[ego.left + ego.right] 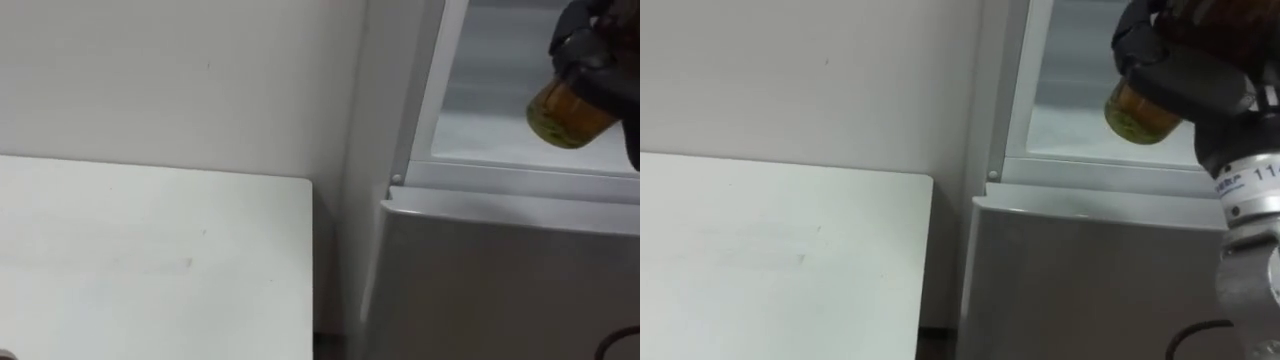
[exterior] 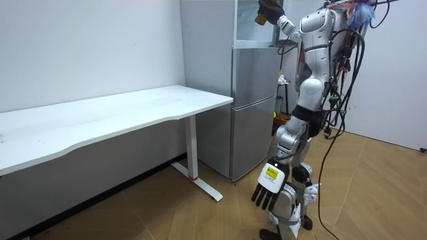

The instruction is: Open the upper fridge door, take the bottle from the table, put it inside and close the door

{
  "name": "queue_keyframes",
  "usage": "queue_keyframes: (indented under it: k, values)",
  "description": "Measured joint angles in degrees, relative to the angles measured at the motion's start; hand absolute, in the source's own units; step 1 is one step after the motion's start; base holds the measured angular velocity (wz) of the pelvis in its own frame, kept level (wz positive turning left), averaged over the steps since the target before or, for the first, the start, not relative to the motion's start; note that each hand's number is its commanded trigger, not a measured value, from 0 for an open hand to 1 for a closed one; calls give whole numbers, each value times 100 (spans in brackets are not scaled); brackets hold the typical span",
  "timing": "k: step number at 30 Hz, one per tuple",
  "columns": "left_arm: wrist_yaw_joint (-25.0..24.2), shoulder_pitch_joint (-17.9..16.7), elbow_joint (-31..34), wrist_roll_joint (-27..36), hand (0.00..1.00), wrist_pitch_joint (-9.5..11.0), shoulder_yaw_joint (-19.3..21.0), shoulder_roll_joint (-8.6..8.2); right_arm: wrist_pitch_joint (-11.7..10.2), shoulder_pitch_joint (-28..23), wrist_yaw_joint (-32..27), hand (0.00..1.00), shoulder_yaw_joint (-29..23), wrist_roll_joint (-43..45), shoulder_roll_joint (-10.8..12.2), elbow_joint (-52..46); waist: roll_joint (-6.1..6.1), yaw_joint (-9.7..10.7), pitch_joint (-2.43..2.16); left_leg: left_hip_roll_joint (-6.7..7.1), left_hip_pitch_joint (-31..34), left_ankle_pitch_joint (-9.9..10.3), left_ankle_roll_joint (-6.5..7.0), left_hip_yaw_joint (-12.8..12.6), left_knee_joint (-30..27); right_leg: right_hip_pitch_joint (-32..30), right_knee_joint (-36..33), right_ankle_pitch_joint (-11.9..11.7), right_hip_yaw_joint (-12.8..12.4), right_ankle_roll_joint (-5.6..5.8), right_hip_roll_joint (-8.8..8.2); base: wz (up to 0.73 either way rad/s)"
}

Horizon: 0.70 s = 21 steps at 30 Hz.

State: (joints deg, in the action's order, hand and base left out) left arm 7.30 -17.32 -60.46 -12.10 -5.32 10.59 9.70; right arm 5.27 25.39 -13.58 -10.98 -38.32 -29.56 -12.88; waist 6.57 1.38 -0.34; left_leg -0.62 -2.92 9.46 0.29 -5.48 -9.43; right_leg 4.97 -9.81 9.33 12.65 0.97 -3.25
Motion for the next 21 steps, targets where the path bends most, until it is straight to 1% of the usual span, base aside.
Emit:
queue_keyframes:
  k: [2,6,8,10,13,17,21]
  values:
    - [0,-2,11,0,0,-8,16,2,62,1,-5,100,0,-13,-38,151,0,-17,0,-1,0,0,0,1,1,3,-1,0,1,0,2,0]
    - [0,-10,12,-2,0,-66,22,8,248,0,-71,100,10,-26,-46,354,3,-25,1,-1,23,0,-1,10,1,-10,2,0,9,0,3,0]
    - [1,-9,12,-2,0,-69,23,12,250,2,-74,100,15,-19,-46,455,9,-37,5,-1,22,0,-1,10,2,-7,2,0,8,0,3,0]
    - [14,1,12,-11,0,-69,-3,20,249,66,-81,100,38,-14,-51,659,42,-41,20,-1,25,0,-1,29,4,-12,-2,0,9,0,3,0]
    - [83,5,20,-157,0,-68,-3,24,254,116,-174,100,48,35,-51,1077,131,-120,9,-2,40,1,-2,31,4,-36,-4,0,6,0,5,0]
    - [82,2,33,-192,0,-67,10,25,255,311,-398,100,48,2,-55,1330,148,-188,1,-2,94,1,-3,33,4,-101,-12,0,1,0,5,0]
    - [83,4,82,-280,0,-66,14,29,249,693,-610,100,78,-433,-65,1867,148,-298,1,-8,111,0,-4,6,-5,-109,-12,0,0,0,12,0]
